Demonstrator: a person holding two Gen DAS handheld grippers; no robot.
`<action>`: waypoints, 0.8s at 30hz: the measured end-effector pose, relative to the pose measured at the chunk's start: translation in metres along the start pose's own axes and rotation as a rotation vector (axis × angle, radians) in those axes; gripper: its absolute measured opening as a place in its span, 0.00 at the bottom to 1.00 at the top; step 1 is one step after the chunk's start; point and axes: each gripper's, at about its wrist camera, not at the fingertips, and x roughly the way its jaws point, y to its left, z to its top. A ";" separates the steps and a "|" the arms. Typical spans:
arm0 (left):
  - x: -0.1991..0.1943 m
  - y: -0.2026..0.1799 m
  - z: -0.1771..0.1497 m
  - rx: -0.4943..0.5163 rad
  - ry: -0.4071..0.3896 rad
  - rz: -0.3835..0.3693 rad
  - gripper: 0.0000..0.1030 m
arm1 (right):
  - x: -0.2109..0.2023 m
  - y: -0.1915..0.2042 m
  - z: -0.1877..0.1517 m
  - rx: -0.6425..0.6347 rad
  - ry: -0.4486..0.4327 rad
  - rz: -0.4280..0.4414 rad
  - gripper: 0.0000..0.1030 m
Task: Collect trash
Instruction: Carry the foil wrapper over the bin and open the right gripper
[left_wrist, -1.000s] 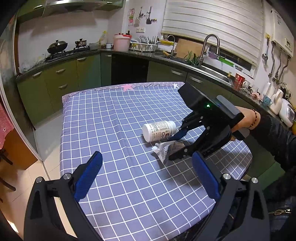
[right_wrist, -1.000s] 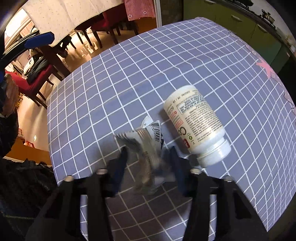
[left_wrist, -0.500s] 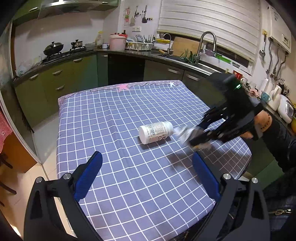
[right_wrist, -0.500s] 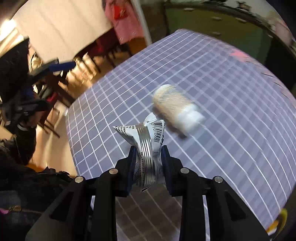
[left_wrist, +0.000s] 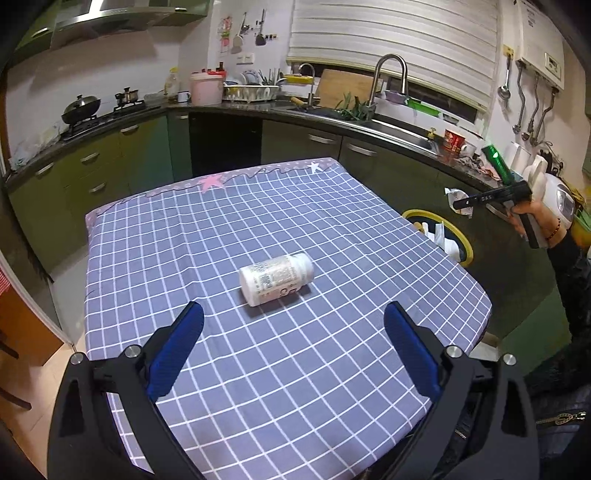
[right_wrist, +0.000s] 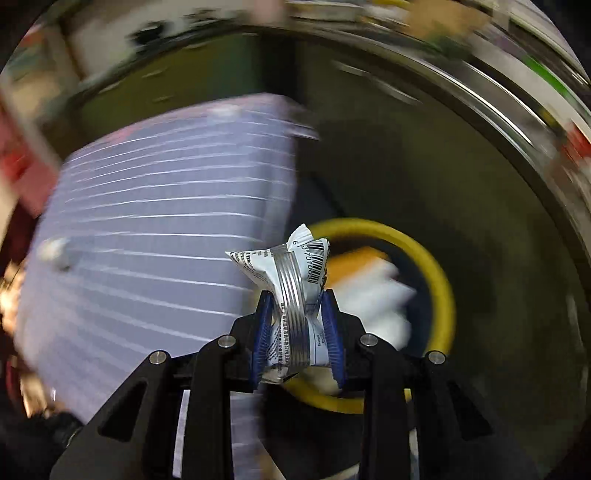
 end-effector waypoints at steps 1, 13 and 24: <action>0.003 -0.002 0.002 0.006 0.004 -0.003 0.91 | 0.009 -0.019 -0.003 0.049 0.017 -0.036 0.28; 0.014 -0.022 0.010 0.080 0.031 -0.006 0.92 | 0.050 -0.088 -0.007 0.232 0.013 -0.183 0.45; 0.045 -0.036 0.018 0.306 0.075 -0.082 0.93 | -0.033 -0.035 -0.042 0.216 -0.154 -0.055 0.54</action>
